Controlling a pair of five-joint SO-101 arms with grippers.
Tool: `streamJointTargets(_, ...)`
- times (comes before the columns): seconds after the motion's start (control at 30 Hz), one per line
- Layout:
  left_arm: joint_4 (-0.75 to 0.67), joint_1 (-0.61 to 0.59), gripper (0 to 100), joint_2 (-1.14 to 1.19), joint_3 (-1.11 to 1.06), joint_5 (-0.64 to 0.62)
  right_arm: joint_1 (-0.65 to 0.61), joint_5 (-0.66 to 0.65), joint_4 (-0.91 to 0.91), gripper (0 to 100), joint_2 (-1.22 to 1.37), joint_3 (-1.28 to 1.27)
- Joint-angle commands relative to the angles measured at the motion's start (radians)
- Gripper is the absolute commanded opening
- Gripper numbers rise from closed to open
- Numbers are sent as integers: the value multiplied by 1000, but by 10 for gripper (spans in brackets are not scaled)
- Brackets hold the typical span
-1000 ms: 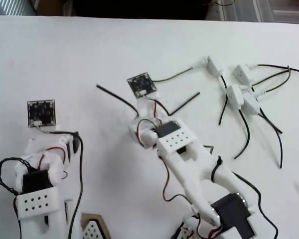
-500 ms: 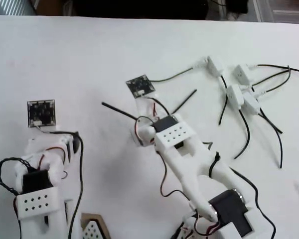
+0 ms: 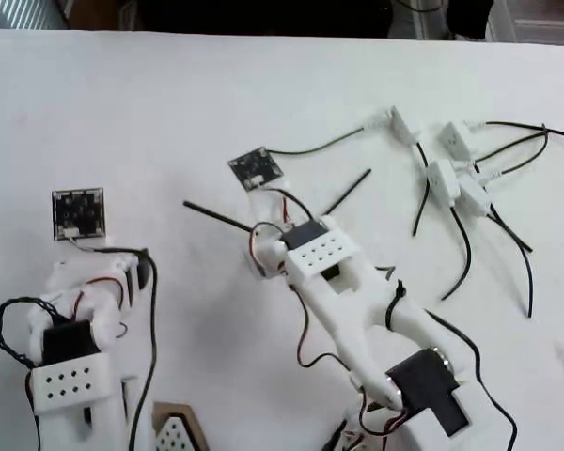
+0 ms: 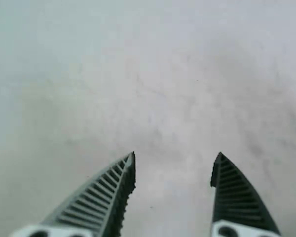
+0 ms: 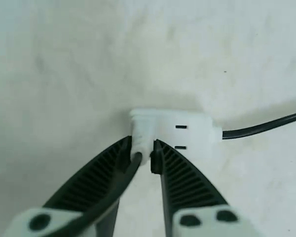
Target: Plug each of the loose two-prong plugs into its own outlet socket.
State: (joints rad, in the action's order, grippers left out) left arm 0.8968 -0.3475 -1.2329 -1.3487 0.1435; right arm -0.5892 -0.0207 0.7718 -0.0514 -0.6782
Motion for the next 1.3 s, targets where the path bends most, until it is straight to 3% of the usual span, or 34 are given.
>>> streamJointTargets(0.0,-18,-12,253,-19,0,8,-4,-15,-4,17,24,-6)
streamJointTargets(0.37,-18,-12,253,-19,-2,8,320,-310,-186,17,24,-5)
streamJointTargets(0.6,-25,-12,253,-19,-15,8,420,-425,-163,19,22,37)
streamJointTargets(0.8,-25,-12,253,-19,-17,8,418,-423,45,200,10,129)
streamJointTargets(0.9,-25,-12,253,-19,-18,8,410,-423,199,231,-71,180)
streamJointTargets(1.03,-25,-12,254,-21,-18,8,394,-423,361,191,-271,204)
streamJointTargets(1.17,-25,4,252,-21,-15,8,360,-419,493,84,-495,183)
streamJointTargets(1.27,-18,30,234,-21,12,8,341,-342,522,12,-634,110)
